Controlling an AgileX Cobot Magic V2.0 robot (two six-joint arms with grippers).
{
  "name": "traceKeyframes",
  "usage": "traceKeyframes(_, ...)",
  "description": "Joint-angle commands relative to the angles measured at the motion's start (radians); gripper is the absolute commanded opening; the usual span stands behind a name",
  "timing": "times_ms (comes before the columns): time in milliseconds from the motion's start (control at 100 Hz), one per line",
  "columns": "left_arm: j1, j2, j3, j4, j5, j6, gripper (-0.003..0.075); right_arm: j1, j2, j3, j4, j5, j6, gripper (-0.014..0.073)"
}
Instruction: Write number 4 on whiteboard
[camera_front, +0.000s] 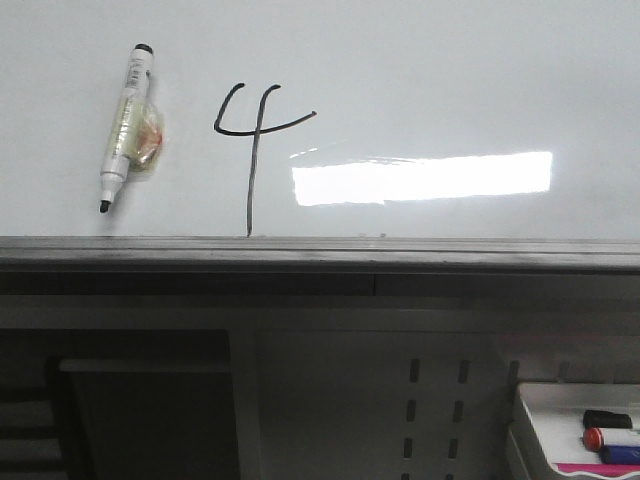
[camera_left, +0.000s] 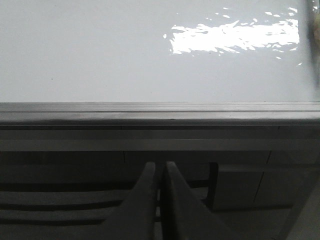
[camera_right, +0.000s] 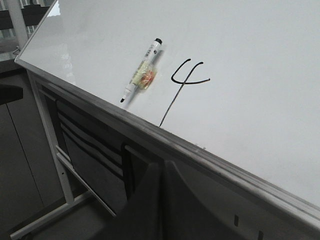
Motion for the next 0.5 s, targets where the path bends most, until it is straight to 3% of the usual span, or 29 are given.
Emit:
traceKeyframes(0,0.003,-0.024,0.032,0.001,-0.066,0.002,-0.0020,-0.008,0.007,-0.026,0.001,-0.076,-0.005,-0.0064)
traceKeyframes(380,0.003,-0.024,0.032,0.001,-0.066,0.002,-0.0020,-0.010,0.009,-0.028,0.001,-0.103,-0.005,-0.0064)
traceKeyframes(490,0.003,-0.024,0.032,0.001,-0.066,0.002,-0.0020,-0.058,0.011,-0.028,-0.009,-0.154,-0.005,-0.0064)
